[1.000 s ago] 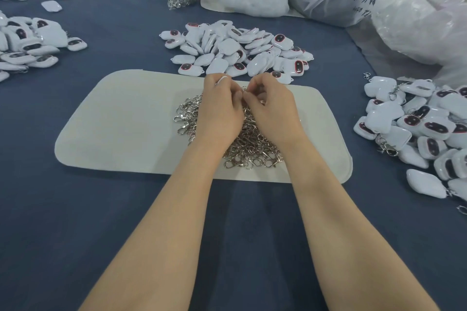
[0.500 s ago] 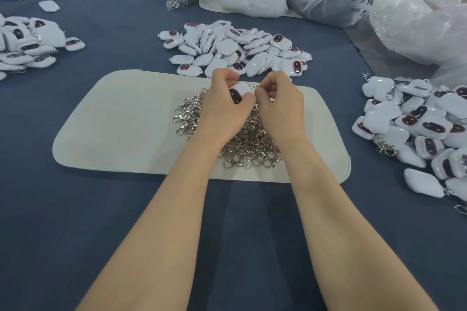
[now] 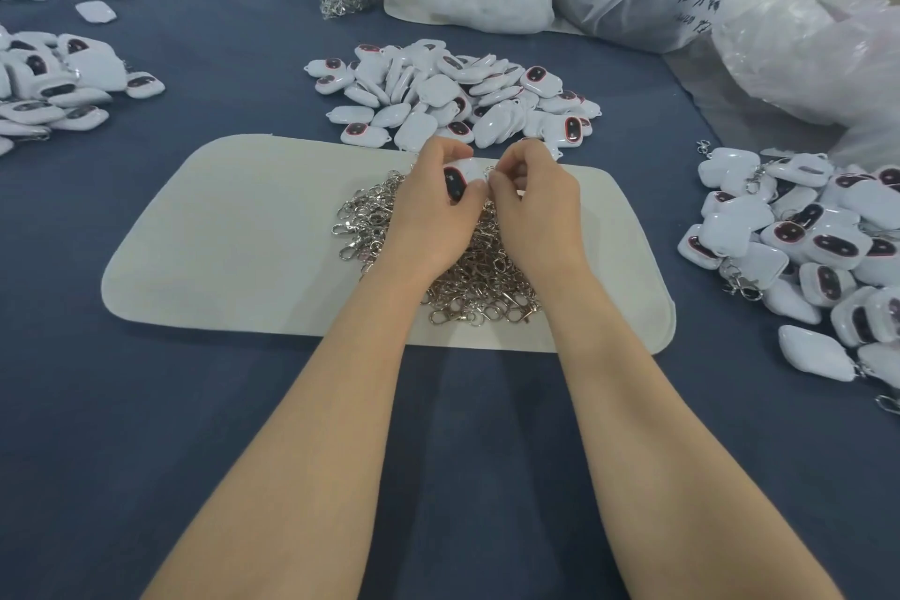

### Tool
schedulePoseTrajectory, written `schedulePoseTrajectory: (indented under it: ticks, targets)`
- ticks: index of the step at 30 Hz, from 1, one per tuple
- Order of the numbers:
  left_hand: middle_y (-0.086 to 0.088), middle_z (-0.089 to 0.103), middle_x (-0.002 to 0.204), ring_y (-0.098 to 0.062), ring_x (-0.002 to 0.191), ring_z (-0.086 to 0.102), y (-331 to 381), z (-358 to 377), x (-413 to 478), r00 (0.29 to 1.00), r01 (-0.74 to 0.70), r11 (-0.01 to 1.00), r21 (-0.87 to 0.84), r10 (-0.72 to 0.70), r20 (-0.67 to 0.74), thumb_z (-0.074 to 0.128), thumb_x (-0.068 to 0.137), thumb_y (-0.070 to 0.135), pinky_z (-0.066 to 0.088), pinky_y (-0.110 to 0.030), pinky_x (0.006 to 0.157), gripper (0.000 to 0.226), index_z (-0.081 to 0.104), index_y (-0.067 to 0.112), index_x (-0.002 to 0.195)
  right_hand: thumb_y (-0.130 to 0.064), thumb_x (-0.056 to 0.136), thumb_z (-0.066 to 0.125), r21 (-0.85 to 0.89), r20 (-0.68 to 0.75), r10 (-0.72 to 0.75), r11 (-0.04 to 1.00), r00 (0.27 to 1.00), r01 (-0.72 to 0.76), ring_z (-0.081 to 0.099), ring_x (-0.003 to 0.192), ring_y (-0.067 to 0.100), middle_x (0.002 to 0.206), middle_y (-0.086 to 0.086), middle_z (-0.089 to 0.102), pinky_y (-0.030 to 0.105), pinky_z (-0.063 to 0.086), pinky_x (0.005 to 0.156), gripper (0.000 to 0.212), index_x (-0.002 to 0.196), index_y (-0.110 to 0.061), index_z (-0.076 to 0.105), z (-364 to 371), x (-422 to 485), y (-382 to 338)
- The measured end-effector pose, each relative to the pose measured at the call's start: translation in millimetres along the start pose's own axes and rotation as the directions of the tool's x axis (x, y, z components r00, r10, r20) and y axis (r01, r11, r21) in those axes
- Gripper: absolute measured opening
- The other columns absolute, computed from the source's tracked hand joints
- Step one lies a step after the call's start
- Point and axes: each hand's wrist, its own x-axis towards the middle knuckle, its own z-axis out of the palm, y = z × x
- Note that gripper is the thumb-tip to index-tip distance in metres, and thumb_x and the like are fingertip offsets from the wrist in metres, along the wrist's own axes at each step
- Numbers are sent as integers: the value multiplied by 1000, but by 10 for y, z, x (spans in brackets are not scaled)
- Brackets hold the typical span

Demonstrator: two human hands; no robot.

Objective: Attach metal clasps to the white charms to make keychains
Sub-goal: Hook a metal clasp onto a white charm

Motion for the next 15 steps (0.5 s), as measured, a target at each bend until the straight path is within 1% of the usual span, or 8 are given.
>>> schedulePoseTrajectory:
  ticks: [2, 4, 5, 7, 9, 11, 13, 15]
  targets:
    - [12, 50, 112, -15, 102, 57, -10, 1, 10, 1000, 7, 1000, -7, -7, -9, 59, 92, 19, 40, -20, 85, 28, 48, 22, 118, -2, 91, 52, -36, 28, -20, 999, 999, 21, 52, 75, 13, 80, -4, 57, 16, 42, 67, 10, 88, -12, 53, 12, -10, -12]
    - [11, 50, 112, -6, 95, 54, -26, -9, 25, 1000, 1, 1000, 4, -1, -20, 58, 92, 18, 37, -8, 78, 28, 48, 21, 119, -3, 91, 51, -92, 57, -48, 994, 997, 53, 52, 79, 17, 84, 1, 58, 27, 44, 73, 7, 91, -8, 56, 25, -14, -20]
    - [12, 50, 110, 1, 91, 51, -30, -14, 31, 1000, -5, 1000, 20, 6, -21, 57, 93, 17, 34, 0, 73, 28, 48, 20, 119, -3, 91, 51, -116, 64, -61, 991, 996, 68, 51, 80, 18, 86, 2, 58, 31, 43, 74, 7, 92, -6, 57, 29, -13, -20]
    - [14, 50, 107, 7, 87, 48, -30, -20, 34, 1000, -14, 999, 43, 15, -21, 57, 92, 15, 31, 6, 69, 27, 49, 20, 117, -3, 90, 52, -132, 55, -71, 988, 996, 78, 51, 82, 19, 88, 4, 59, 34, 43, 76, 6, 93, -4, 58, 38, -18, -18]
    - [20, 51, 101, 10, 87, 50, -13, -21, 31, 1000, -6, 1000, 14, 6, -27, 59, 91, 15, 33, 4, 72, 25, 50, 24, 112, -2, 90, 52, -101, 23, -64, 993, 998, 66, 53, 84, 20, 91, 5, 60, 35, 45, 77, 8, 96, -4, 56, 47, -33, -23]
    - [16, 55, 100, -2, 85, 60, 1, -21, 37, 997, 53, 993, -103, -57, -43, 60, 90, 14, 44, -10, 81, 23, 51, 26, 107, -1, 90, 51, -31, 9, -28, 999, 1000, 29, 54, 84, 17, 92, 3, 59, 30, 46, 78, 15, 104, -5, 55, 52, -37, -30]
    - [2, 61, 98, -8, 71, 65, 27, -34, 31, 985, 158, 939, -305, -173, -24, 59, 90, 8, 52, -21, 73, 21, 53, 22, 104, -3, 91, 51, 19, 42, 11, 1000, 999, -12, 53, 82, 12, 94, 3, 60, 24, 45, 79, 20, 108, -9, 58, 53, -27, -35]
    - [-6, 61, 97, -5, 58, 62, 52, -50, 34, 964, 240, 841, -486, -265, 17, 57, 90, 3, 53, -21, 67, 19, 54, 14, 106, -5, 91, 52, 35, 69, 27, 999, 997, -29, 53, 83, 9, 97, 4, 62, 19, 42, 80, 17, 103, -13, 62, 51, -16, -31]
